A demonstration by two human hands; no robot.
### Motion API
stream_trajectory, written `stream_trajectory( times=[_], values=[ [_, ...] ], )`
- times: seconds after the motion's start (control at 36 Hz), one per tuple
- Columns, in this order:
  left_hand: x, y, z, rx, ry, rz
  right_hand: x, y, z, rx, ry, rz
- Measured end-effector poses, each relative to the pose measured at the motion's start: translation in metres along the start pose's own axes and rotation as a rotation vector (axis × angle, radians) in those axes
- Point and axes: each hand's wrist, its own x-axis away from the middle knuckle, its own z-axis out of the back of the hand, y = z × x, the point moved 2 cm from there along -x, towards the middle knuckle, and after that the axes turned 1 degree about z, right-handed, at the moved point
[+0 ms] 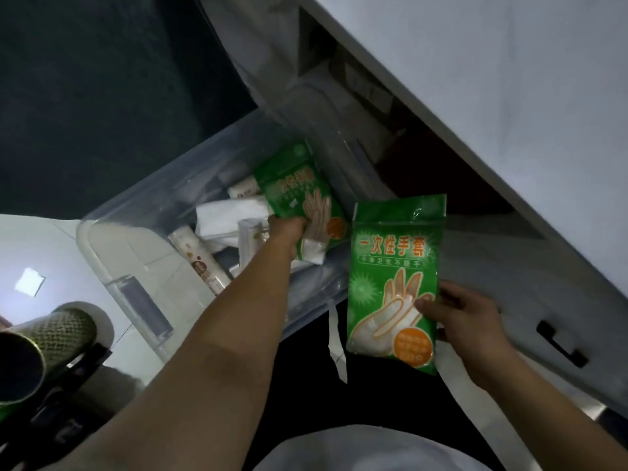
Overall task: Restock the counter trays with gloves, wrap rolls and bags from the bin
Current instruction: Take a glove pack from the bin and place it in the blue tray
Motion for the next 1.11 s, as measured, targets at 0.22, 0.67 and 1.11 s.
stream_trajectory(
  times=[0.22,0.67,1.11],
  values=[
    [-0.002,0.001,0.003,0.102,-0.047,-0.023,0.007,0.001,0.002,0.051,0.034,0.014],
    [0.141,-0.029,0.114,0.322,-0.136,-0.349,0.051,-0.081,-0.017,0.105,-0.180,0.215],
    [0.284,-0.021,0.117,0.451,-0.624,-0.534,0.094,-0.150,-0.005,0.085,-0.368,0.452]
  ],
)
